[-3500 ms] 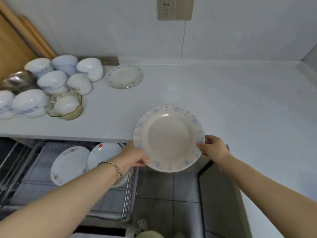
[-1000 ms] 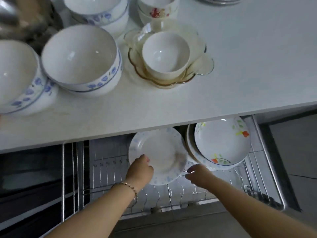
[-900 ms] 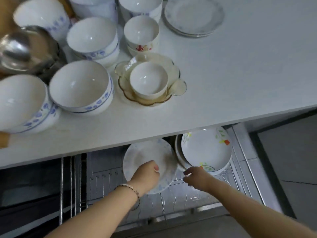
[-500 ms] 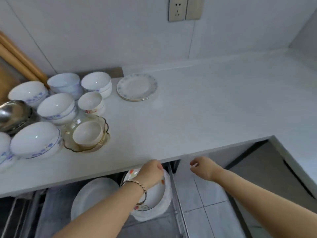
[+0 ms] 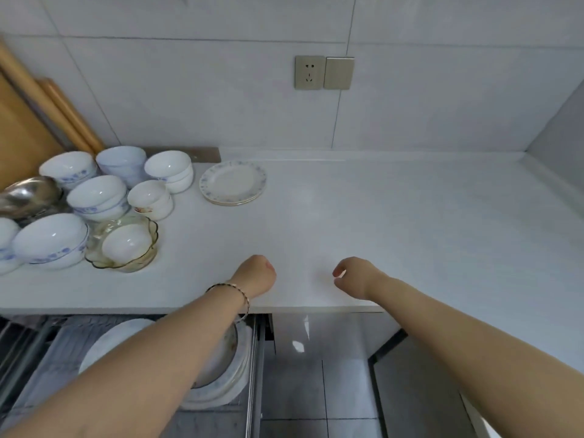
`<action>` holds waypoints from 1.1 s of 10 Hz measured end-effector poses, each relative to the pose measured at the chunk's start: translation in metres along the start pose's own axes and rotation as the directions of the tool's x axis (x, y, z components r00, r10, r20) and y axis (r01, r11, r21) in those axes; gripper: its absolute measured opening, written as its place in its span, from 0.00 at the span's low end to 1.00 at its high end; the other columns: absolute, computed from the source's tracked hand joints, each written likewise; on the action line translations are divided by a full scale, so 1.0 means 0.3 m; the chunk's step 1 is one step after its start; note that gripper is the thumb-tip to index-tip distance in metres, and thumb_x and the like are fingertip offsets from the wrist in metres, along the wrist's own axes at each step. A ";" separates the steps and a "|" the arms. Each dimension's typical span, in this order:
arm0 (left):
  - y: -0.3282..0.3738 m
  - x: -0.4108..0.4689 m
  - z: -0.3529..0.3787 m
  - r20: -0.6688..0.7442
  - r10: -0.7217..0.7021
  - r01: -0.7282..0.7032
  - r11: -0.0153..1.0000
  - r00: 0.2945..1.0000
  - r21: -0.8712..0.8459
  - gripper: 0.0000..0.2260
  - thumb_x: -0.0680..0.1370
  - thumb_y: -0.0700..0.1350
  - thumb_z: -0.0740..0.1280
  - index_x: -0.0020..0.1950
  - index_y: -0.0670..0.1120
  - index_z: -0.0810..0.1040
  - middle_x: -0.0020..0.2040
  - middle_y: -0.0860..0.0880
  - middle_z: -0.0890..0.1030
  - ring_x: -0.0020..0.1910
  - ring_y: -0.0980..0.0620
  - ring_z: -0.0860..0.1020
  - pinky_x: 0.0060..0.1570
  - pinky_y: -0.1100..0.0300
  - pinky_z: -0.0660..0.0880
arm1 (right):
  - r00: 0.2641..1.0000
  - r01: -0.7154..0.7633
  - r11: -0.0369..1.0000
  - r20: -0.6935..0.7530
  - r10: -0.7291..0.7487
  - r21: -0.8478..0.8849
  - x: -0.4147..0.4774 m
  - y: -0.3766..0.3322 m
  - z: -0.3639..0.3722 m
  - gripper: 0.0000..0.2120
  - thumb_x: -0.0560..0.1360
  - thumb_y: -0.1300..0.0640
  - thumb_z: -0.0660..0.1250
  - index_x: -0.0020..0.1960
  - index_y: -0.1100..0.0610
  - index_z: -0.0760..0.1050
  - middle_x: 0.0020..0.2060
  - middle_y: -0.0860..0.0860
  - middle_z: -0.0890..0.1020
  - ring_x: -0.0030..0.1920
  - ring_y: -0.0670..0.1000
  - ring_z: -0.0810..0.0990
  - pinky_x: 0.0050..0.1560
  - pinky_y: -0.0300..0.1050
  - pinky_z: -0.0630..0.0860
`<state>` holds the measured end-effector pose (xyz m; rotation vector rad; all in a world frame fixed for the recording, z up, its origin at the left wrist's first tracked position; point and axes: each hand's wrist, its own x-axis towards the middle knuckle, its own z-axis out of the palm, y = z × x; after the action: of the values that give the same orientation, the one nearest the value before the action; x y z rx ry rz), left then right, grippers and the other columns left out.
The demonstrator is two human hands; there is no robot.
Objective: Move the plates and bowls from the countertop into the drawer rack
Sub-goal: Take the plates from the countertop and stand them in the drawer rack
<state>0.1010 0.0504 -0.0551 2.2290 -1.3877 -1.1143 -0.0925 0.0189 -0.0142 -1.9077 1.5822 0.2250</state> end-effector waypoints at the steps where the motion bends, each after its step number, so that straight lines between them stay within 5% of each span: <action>1: 0.015 0.038 -0.026 -0.037 -0.045 0.043 0.998 0.998 -0.042 0.05 0.77 0.35 0.57 0.46 0.41 0.72 0.44 0.41 0.75 0.43 0.47 0.73 0.32 0.62 0.65 | 0.999 0.045 0.998 -0.010 -0.046 -0.038 0.039 -0.018 -0.044 0.18 0.79 0.59 0.56 0.67 0.60 0.71 0.66 0.55 0.74 0.66 0.55 0.73 0.62 0.43 0.70; 3: 0.033 0.136 -0.139 -0.143 -0.125 0.105 0.984 0.982 -0.141 0.14 0.78 0.35 0.57 0.33 0.46 0.68 0.43 0.43 0.75 0.45 0.46 0.74 0.46 0.56 0.73 | 0.993 0.118 0.988 0.025 -0.116 -0.103 0.146 -0.089 -0.120 0.18 0.79 0.58 0.57 0.68 0.58 0.70 0.67 0.54 0.73 0.67 0.54 0.72 0.63 0.43 0.69; 5: 0.018 0.320 -0.296 -0.182 -0.176 0.136 0.967 0.967 -0.216 0.16 0.79 0.35 0.56 0.32 0.47 0.66 0.48 0.41 0.76 0.45 0.47 0.74 0.46 0.59 0.73 | 0.988 0.147 0.983 0.068 -0.140 -0.111 0.374 -0.205 -0.202 0.18 0.78 0.60 0.57 0.67 0.60 0.71 0.65 0.56 0.75 0.66 0.55 0.74 0.63 0.43 0.70; 6: 0.009 0.463 -0.381 -0.198 -0.216 0.172 0.961 0.956 -0.216 0.12 0.78 0.35 0.57 0.36 0.45 0.67 0.58 0.35 0.79 0.53 0.40 0.79 0.51 0.53 0.76 | 0.990 0.127 0.988 0.080 -0.120 -0.085 0.561 -0.273 -0.233 0.18 0.78 0.61 0.57 0.67 0.60 0.71 0.66 0.57 0.75 0.67 0.55 0.73 0.66 0.44 0.69; 7: -0.043 0.672 -0.466 -0.180 -0.282 0.223 0.930 0.942 -0.291 0.06 0.78 0.37 0.58 0.50 0.39 0.74 0.61 0.34 0.77 0.60 0.38 0.77 0.58 0.49 0.75 | 0.992 0.091 0.995 0.090 -0.087 -0.033 0.778 -0.366 -0.254 0.18 0.77 0.60 0.58 0.66 0.60 0.72 0.66 0.57 0.75 0.67 0.56 0.73 0.68 0.45 0.69; 8: -0.093 0.834 -0.519 -0.151 -0.417 0.324 0.848 0.896 -0.420 0.18 0.76 0.37 0.60 0.66 0.36 0.69 0.63 0.36 0.75 0.60 0.38 0.76 0.59 0.48 0.74 | 0.995 0.044 0.999 0.085 -0.044 0.003 0.988 -0.450 -0.263 0.18 0.77 0.59 0.57 0.66 0.59 0.72 0.65 0.58 0.75 0.66 0.56 0.74 0.67 0.47 0.70; 10: -0.206 1.128 -0.611 -0.174 -0.481 0.381 0.828 0.859 -0.411 0.09 0.73 0.34 0.63 0.52 0.39 0.77 0.48 0.40 0.80 0.54 0.39 0.80 0.44 0.58 0.74 | 0.999 -0.023 0.998 0.048 0.021 0.055 1.372 -0.597 -0.221 0.25 0.78 0.54 0.59 0.72 0.62 0.60 0.67 0.61 0.72 0.68 0.59 0.71 0.67 0.48 0.68; 11: -0.266 1.225 -0.623 -0.229 -0.487 0.358 0.825 0.843 -0.437 0.10 0.69 0.33 0.62 0.48 0.39 0.79 0.45 0.39 0.82 0.49 0.39 0.82 0.47 0.55 0.79 | 0.992 -0.125 0.958 0.033 0.121 0.257 1.514 -0.632 -0.169 0.26 0.77 0.55 0.62 0.70 0.67 0.61 0.64 0.63 0.73 0.65 0.62 0.72 0.64 0.52 0.70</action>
<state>0.3765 -0.2526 -0.1480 2.3424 -0.4843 -0.9625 0.1884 -0.3691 -0.1378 -1.6070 1.6341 0.0811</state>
